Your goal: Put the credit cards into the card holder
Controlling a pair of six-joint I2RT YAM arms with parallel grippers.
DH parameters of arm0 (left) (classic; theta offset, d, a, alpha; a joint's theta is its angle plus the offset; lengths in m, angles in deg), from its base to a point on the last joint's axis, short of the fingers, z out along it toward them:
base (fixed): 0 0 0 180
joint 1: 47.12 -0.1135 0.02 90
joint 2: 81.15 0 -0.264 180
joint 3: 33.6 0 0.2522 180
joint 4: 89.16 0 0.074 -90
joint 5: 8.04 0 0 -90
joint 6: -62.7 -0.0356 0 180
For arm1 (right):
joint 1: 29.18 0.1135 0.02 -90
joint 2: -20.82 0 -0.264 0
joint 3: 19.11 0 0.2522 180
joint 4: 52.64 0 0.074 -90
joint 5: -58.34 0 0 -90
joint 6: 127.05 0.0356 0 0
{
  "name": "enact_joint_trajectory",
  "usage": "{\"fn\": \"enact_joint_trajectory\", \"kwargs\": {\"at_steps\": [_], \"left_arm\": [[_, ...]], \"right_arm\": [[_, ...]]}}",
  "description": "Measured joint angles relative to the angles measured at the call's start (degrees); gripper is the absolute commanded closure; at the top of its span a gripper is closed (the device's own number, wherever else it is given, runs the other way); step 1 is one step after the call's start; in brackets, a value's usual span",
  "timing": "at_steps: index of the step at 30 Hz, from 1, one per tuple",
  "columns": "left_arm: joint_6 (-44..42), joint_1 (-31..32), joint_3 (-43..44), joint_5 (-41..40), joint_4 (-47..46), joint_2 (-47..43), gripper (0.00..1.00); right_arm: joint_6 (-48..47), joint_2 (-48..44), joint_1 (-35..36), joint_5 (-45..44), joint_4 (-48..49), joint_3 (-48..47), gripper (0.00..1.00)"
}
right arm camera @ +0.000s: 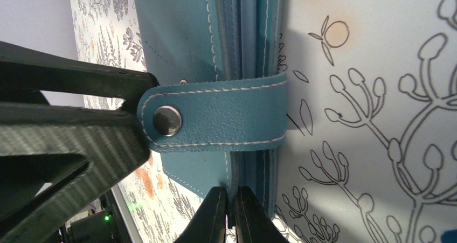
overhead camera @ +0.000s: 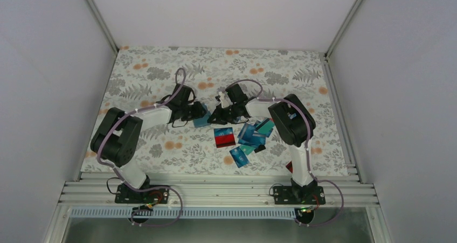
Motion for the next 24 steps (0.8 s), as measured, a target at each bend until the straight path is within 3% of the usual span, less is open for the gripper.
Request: {"fn": "enact_joint_trajectory", "kwargs": {"at_steps": [10,15,24], "left_arm": [[-0.2,0.0,1.2,-0.1,-0.1,1.5,0.84],[-0.3,0.0,2.0,-0.1,-0.1,2.7,0.97],[-1.1,0.0,2.8,-0.6,0.7,3.4,0.97]], "right_arm": [[0.0,0.0,0.0,0.0,-0.2,-0.1,0.96],[-0.2,0.0,0.0,0.0,-0.2,-0.1,0.96],[-0.2,0.0,0.0,0.0,-0.3,-0.1,0.96]]}}
